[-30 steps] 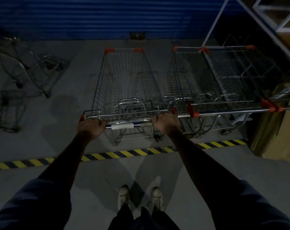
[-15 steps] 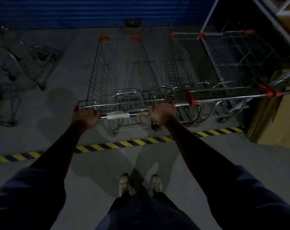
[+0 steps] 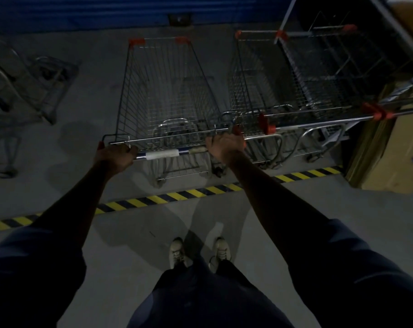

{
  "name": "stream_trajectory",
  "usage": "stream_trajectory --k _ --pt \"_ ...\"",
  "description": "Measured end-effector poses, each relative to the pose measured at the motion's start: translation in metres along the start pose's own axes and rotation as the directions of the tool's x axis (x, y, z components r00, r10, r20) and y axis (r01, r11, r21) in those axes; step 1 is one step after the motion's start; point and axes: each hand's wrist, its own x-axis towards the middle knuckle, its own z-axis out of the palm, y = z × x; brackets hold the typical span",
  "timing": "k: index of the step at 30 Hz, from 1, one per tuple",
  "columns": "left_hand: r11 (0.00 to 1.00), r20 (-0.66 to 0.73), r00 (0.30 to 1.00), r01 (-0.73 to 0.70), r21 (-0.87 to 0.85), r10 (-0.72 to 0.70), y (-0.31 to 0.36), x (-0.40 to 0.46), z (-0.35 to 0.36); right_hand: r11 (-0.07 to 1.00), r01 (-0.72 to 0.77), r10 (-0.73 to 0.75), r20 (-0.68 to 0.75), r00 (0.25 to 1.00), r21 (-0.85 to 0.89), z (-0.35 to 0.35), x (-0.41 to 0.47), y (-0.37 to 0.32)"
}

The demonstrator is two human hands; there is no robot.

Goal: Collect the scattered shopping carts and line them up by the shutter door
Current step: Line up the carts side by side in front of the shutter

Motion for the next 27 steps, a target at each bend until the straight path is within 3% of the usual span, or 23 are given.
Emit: stream_trajectory --k 5,8,17,20,23,27 --pt "0.999 -0.125 0.992 -0.009 0.044 0.015 -0.005 0.001 0.009 1.0 0.028 -0.028 -0.008 1.0 0.01 0.0 0.002 -0.002" --pt "0.998 -0.32 0.947 0.035 0.042 -0.019 -0.01 0.008 0.029 0.999 -0.012 0.013 -0.02 1.0 0.038 -0.001 0.005 -0.004" --pt "0.983 -0.556 0.826 0.163 0.088 -0.088 0.0 0.012 0.045 1.0 0.022 -0.021 -0.055 0.998 0.011 -0.002 0.007 -0.01" --pt "0.986 -0.607 0.792 0.144 0.08 -0.066 0.003 0.005 0.036 0.999 0.023 -0.024 -0.067 0.997 -0.024 -0.002 0.004 -0.008" --pt "0.99 -0.666 0.745 0.117 0.074 -0.039 0.004 0.005 0.036 0.998 -0.027 0.03 -0.059 0.998 0.05 0.003 0.008 -0.007" --pt "0.992 -0.621 0.781 0.117 0.046 -0.063 0.003 0.003 0.036 0.999 -0.043 0.046 -0.095 0.994 0.031 0.013 0.014 -0.007"
